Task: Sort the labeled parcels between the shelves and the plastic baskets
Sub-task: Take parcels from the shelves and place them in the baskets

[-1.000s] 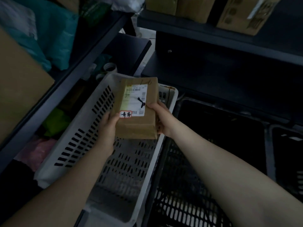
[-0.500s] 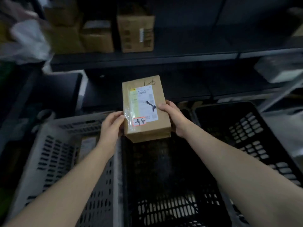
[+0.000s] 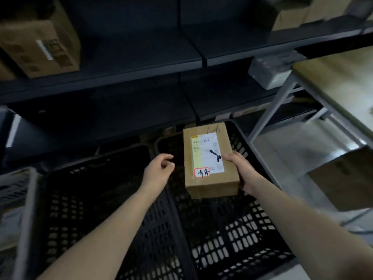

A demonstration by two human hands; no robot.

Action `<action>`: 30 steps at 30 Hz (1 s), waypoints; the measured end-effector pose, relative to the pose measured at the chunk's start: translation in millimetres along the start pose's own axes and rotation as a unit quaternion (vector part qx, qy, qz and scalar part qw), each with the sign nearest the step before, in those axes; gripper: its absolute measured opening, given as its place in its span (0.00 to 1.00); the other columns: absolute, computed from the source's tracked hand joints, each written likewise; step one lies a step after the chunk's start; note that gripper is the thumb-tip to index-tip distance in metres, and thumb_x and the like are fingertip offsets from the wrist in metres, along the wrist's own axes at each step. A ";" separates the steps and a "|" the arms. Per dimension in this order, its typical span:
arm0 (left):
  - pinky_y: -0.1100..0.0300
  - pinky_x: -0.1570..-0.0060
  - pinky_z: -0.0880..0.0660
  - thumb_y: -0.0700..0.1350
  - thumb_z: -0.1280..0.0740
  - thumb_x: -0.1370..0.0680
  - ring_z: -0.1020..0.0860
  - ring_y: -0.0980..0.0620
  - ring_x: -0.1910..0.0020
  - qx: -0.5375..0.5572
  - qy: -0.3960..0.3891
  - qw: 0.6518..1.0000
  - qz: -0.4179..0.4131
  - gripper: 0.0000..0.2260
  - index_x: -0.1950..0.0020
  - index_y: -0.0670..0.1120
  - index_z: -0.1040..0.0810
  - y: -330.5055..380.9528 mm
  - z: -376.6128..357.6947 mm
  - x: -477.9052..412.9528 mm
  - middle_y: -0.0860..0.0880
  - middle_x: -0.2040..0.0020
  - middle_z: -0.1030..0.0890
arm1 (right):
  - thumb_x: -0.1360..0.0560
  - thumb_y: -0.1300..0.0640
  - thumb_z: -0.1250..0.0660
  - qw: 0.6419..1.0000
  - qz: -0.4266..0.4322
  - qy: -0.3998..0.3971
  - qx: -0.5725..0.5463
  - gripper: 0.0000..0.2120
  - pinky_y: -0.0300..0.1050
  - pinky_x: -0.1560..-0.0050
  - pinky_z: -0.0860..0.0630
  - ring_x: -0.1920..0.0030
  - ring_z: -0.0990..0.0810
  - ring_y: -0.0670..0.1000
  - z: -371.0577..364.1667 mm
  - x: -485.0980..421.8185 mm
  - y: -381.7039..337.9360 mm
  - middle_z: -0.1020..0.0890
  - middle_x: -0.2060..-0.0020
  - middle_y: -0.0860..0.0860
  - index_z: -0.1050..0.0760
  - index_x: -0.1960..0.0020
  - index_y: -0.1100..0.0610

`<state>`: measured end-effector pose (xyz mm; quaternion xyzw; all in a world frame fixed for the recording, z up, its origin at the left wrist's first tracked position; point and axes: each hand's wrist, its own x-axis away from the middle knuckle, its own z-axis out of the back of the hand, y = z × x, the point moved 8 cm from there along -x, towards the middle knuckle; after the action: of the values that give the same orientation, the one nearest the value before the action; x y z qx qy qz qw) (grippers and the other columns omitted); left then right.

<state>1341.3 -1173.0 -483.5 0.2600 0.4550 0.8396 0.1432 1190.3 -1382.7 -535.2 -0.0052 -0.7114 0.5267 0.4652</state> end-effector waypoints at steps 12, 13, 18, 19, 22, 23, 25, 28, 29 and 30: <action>0.49 0.53 0.24 0.42 0.38 0.22 0.25 0.50 0.57 -0.190 0.148 0.970 -0.012 0.10 0.42 0.49 0.23 -54.2 -2.1 -18.9 0.51 0.55 0.27 | 0.25 0.51 0.31 0.988 -0.070 -0.091 0.103 0.31 0.46 0.58 0.23 0.48 0.20 0.53 -12.5 -95.9 78.0 0.21 0.44 0.52 0.38 0.25 0.48; 0.49 0.52 0.24 0.41 0.38 0.22 0.25 0.50 0.58 -0.180 0.163 0.970 -0.010 0.10 0.42 0.48 0.23 -59.9 0.5 -19.8 0.51 0.54 0.27 | 0.25 0.53 0.32 0.988 -0.067 -0.096 0.096 0.30 0.46 0.58 0.23 0.49 0.20 0.52 -18.8 -104.9 82.6 0.21 0.46 0.51 0.37 0.25 0.48; 0.45 0.51 0.24 0.39 0.37 0.23 0.25 0.49 0.56 -0.143 0.206 0.968 0.003 0.12 0.41 0.48 0.25 -89.2 11.9 -22.1 0.56 0.57 0.29 | 0.23 0.54 0.32 0.979 -0.020 -0.114 0.165 0.27 0.49 0.52 0.20 0.49 0.19 0.50 -64.4 -141.9 102.1 0.19 0.46 0.49 0.36 0.26 0.49; 0.45 0.51 0.23 0.39 0.37 0.23 0.25 0.48 0.56 -0.140 0.208 0.968 0.012 0.12 0.40 0.48 0.25 -95.0 13.1 -22.1 0.55 0.57 0.28 | 0.24 0.56 0.32 0.970 0.000 -0.115 0.215 0.29 0.51 0.45 0.21 0.45 0.20 0.53 -71.9 -146.9 104.9 0.20 0.41 0.51 0.37 0.26 0.48; 0.46 0.51 0.23 0.39 0.37 0.23 0.24 0.48 0.55 -0.141 0.200 0.969 0.024 0.12 0.40 0.48 0.24 -105.8 11.7 -20.0 0.51 0.53 0.27 | 0.24 0.62 0.36 0.926 0.039 -0.090 0.366 0.33 0.48 0.42 0.25 0.39 0.24 0.57 -78.6 -151.2 104.8 0.24 0.37 0.55 0.45 0.23 0.50; 0.46 0.50 0.23 0.39 0.37 0.22 0.24 0.48 0.55 -0.144 0.195 0.970 0.026 0.12 0.40 0.47 0.24 -107.0 11.1 -18.9 0.50 0.53 0.26 | 0.24 0.62 0.36 0.908 0.047 -0.087 0.407 0.34 0.48 0.43 0.25 0.38 0.25 0.58 -79.0 -151.0 103.5 0.24 0.37 0.56 0.45 0.22 0.51; 0.48 0.49 0.24 0.39 0.37 0.22 0.25 0.50 0.54 -0.150 0.189 0.970 0.037 0.12 0.40 0.47 0.24 -108.7 11.3 -16.8 0.50 0.52 0.26 | 0.24 0.60 0.36 0.865 0.067 -0.091 0.488 0.31 0.49 0.41 0.26 0.38 0.27 0.60 -80.5 -148.4 96.6 0.28 0.36 0.59 0.43 0.24 0.53; 0.48 0.49 0.24 0.39 0.37 0.23 0.25 0.49 0.54 -0.157 0.181 0.969 0.052 0.11 0.41 0.46 0.23 -108.3 13.6 -11.6 0.50 0.53 0.27 | 0.23 0.57 0.38 0.776 0.112 -0.112 0.610 0.28 0.54 0.37 0.28 0.35 0.32 0.63 -83.8 -136.4 84.1 0.35 0.32 0.58 0.42 0.25 0.53; 0.48 0.49 0.24 0.39 0.37 0.23 0.24 0.49 0.54 -0.162 0.177 0.969 0.054 0.11 0.41 0.47 0.23 -106.7 14.6 -9.4 0.51 0.54 0.27 | 0.23 0.56 0.38 0.748 0.130 -0.122 0.639 0.28 0.55 0.36 0.29 0.34 0.34 0.63 -85.5 -131.4 78.7 0.36 0.31 0.58 0.42 0.24 0.52; 0.49 0.49 0.24 0.40 0.37 0.23 0.24 0.49 0.54 -0.167 0.175 0.969 0.055 0.11 0.42 0.47 0.23 -104.0 15.9 -6.7 0.51 0.54 0.27 | 0.22 0.55 0.38 0.723 0.149 -0.130 0.662 0.28 0.57 0.35 0.30 0.33 0.34 0.63 -87.5 -125.7 72.0 0.37 0.30 0.57 0.42 0.24 0.51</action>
<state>1356.3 -1108.5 -565.5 0.1053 0.3111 0.9428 0.0566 1285.2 -1348.0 -670.9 0.2667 -0.2257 0.9215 0.1695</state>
